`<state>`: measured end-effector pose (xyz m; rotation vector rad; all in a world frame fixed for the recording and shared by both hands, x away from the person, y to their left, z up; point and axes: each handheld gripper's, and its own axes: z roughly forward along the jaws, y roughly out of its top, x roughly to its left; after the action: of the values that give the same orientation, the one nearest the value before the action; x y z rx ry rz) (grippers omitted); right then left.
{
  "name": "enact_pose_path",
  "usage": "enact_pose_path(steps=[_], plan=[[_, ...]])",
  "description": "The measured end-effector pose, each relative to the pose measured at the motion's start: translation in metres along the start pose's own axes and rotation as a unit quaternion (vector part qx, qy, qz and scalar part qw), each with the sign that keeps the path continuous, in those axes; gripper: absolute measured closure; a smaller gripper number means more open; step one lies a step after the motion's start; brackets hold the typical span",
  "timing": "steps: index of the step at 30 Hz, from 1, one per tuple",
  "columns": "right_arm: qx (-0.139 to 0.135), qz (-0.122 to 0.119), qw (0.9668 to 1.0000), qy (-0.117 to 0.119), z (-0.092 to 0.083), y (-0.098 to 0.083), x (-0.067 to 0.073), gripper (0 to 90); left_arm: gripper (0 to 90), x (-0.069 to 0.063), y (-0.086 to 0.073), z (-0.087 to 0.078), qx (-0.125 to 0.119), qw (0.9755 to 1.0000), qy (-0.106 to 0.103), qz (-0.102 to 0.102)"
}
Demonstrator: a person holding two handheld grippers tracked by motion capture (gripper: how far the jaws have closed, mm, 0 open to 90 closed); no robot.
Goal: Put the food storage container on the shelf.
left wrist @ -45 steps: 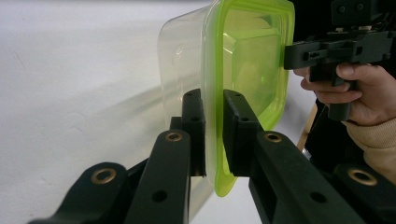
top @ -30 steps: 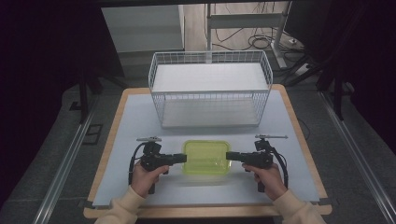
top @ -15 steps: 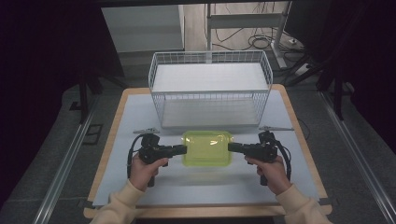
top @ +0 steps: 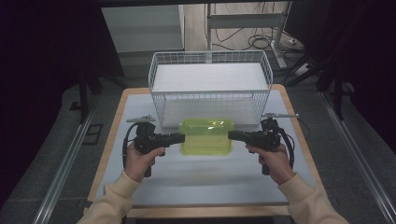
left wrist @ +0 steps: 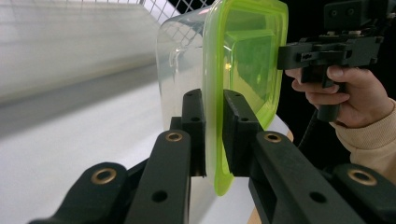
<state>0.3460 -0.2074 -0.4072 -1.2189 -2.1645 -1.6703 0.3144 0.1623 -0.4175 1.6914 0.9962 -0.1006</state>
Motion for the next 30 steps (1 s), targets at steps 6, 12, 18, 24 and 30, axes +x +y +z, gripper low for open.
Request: enact_pose_path(steps=[6,12,18,24,30], plan=[[-0.009,-0.021,0.9997,-0.007,-0.005,0.018,0.01,81.4,81.0,-0.006,0.014,-0.004,-0.01,0.9999,0.002,0.008],[-0.019,-0.031,0.9993,-0.007,-0.007,0.03,0.014,81.4,81.1,-0.009,0.028,-0.008,-0.014,0.9998,0.005,0.015],[-0.025,-0.037,0.999,-0.007,-0.007,0.042,0.016,81.2,81.1,-0.012,0.043,-0.01,-0.014,0.9996,0.013,0.022],[-0.022,-0.043,0.9988,-0.009,-0.007,0.052,0.016,81.2,81.1,-0.012,0.052,-0.011,-0.016,0.9995,0.015,0.023],[-0.025,-0.045,0.9986,-0.012,-0.007,0.064,0.017,81.2,81.2,-0.011,0.064,-0.011,-0.018,0.9995,0.015,0.023]])
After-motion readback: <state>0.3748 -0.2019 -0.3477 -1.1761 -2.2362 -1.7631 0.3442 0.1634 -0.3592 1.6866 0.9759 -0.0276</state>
